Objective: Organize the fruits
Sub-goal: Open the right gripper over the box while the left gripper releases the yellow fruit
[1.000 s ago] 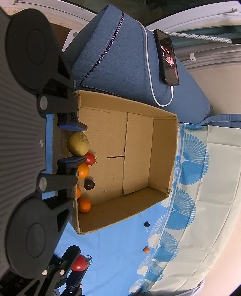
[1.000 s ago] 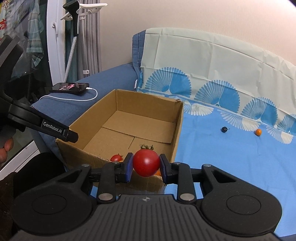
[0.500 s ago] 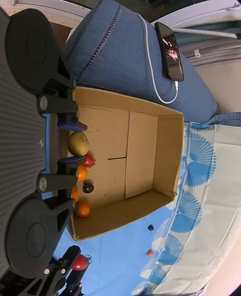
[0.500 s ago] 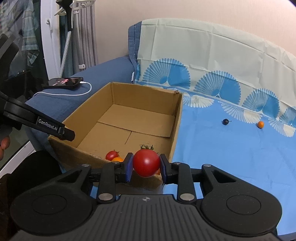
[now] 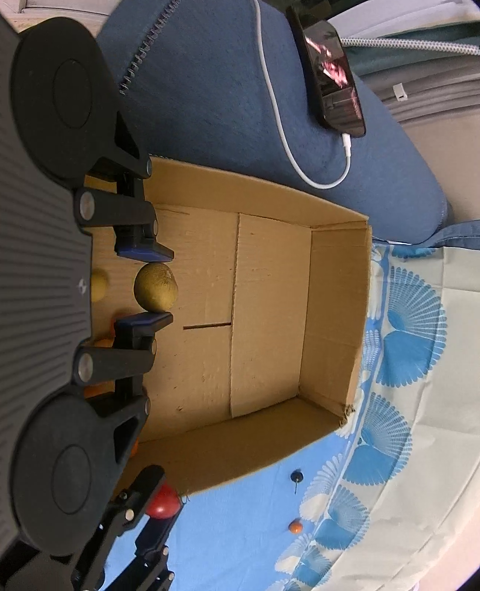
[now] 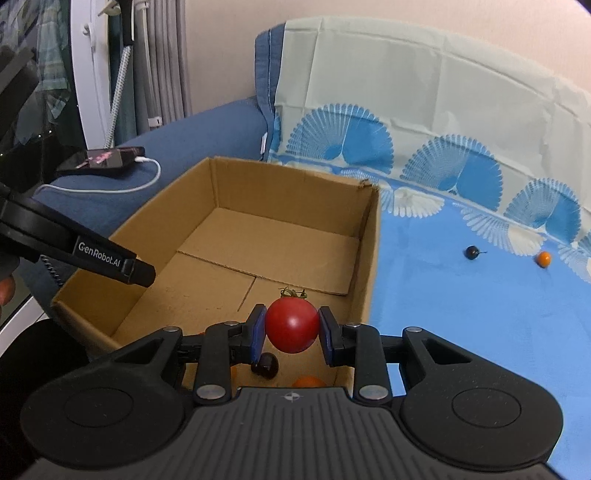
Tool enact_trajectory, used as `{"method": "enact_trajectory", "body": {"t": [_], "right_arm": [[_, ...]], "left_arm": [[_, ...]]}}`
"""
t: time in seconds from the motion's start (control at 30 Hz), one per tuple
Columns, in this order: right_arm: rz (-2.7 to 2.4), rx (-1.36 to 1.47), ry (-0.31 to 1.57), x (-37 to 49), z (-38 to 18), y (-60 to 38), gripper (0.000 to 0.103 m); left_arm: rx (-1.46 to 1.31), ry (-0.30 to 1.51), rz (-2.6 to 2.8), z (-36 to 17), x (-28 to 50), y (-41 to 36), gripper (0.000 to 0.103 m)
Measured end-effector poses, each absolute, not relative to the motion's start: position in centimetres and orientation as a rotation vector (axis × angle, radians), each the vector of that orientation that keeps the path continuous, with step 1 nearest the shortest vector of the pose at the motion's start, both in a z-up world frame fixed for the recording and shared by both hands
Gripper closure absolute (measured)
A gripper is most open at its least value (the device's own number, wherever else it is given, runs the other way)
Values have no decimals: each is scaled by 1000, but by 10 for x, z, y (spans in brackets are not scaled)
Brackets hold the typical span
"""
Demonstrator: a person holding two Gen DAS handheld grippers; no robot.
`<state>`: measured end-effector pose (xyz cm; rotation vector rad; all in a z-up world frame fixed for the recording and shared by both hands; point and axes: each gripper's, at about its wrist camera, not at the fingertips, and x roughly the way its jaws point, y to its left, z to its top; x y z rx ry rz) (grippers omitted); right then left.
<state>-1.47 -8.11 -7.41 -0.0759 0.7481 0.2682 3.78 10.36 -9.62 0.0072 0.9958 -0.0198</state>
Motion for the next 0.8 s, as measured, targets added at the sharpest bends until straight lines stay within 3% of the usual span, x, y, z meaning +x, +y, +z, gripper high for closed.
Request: {"method": "enact_trajectory", "body": {"t": [0.37,0.4,0.43,0.47,0.5,0.53,0.57,0.6,0.8], "right_arm": [[299,-119,835,20,-110,-67,72],[306,-124,849,22,-113,-67,71],[309,-123,858,24,-113,-66,71],[308,-124,860,25,-112,-66,64],[306,-132,853,26,-108,-67,48],[288,-140,827,26,-101,-70,39],[256,-136,797,25,-94,-76,24],[234,-122,779,23,-86,-82,16],[203,-54,821,-15,-67,-107,13]], "left_arm": [[66,1080,-15,-141,77,101,69],[70,1085,-33,-143,79,101,56],[71,1091,-46,-143,81,101,21],[70,1091,-44,-142,82,101,6],[72,1060,-29,-138,80,102,0],[77,1023,-19,-133,77,103,0],[86,1000,-20,-127,73,103,0],[91,999,-24,-124,70,104,0],[74,933,18,-96,21,108,0]]}}
